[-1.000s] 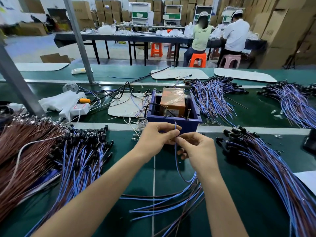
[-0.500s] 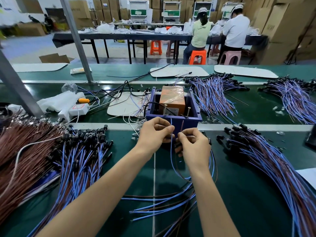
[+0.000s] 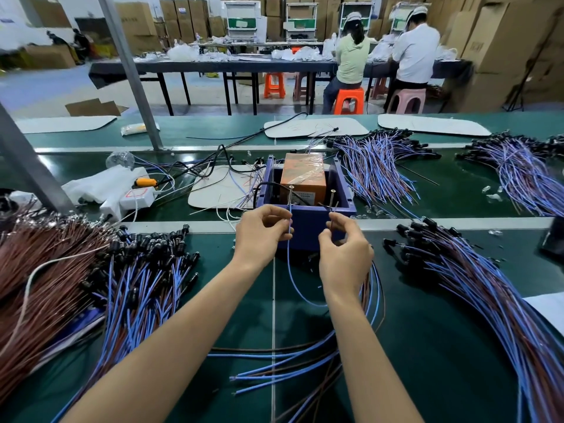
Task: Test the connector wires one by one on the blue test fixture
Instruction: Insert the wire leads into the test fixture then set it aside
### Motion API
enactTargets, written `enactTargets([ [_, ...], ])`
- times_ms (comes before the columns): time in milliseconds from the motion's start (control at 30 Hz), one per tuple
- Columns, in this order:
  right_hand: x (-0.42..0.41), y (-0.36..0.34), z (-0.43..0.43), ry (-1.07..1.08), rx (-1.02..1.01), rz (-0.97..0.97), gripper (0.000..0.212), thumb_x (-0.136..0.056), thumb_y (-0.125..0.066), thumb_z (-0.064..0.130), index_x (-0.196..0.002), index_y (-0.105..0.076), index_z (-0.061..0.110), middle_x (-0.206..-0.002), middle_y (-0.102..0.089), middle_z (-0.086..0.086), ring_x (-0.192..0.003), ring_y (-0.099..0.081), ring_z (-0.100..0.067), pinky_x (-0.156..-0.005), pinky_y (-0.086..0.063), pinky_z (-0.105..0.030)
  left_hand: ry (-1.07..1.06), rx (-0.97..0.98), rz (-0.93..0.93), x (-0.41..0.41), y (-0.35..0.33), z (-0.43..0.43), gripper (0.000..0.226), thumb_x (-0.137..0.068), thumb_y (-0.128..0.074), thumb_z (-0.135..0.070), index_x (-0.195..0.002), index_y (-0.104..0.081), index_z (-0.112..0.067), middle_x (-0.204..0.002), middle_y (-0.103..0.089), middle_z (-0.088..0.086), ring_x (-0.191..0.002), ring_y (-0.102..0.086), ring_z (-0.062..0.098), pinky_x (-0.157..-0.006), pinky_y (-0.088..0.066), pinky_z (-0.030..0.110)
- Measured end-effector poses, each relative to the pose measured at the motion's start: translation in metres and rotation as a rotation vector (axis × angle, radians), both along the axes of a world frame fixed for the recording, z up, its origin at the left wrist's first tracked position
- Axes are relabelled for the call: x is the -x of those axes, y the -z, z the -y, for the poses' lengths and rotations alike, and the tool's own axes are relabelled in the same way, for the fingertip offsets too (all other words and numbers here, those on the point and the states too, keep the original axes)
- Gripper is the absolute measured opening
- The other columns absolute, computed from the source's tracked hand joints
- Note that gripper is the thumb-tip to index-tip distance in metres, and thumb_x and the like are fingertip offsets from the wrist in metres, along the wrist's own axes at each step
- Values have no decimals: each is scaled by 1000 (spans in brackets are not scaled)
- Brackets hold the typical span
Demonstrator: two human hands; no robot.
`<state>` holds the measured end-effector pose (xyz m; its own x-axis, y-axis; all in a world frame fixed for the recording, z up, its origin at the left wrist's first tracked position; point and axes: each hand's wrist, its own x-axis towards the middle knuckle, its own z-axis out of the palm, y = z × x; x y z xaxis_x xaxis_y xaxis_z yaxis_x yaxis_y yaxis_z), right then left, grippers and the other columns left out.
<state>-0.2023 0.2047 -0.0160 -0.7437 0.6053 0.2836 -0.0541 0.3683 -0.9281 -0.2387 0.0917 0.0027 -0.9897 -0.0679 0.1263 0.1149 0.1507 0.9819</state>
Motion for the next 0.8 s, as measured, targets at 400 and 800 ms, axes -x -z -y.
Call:
enactTargets([
  [400, -3, 7, 9, -78, -32, -9, 35, -91, -57, 5, -121, -65, 19, -109, -68, 3, -89, -63, -20, -80, -47, -23, -30, 84, -57, 2, 11, 4, 23, -85, -66, -1, -85, -72, -24, -74, -71, -3, -66, -68, 8, -80, -57, 31],
  [800, -4, 6, 9, -95, -55, -19, 35, -93, -56, 6, -127, -62, 17, -116, -66, 2, -101, -61, -14, -88, -49, -28, -2, 98, -40, 0, 11, 5, 21, -86, -65, -3, -105, -72, -10, -86, -72, 3, -79, -69, 14, -87, -56, 33],
])
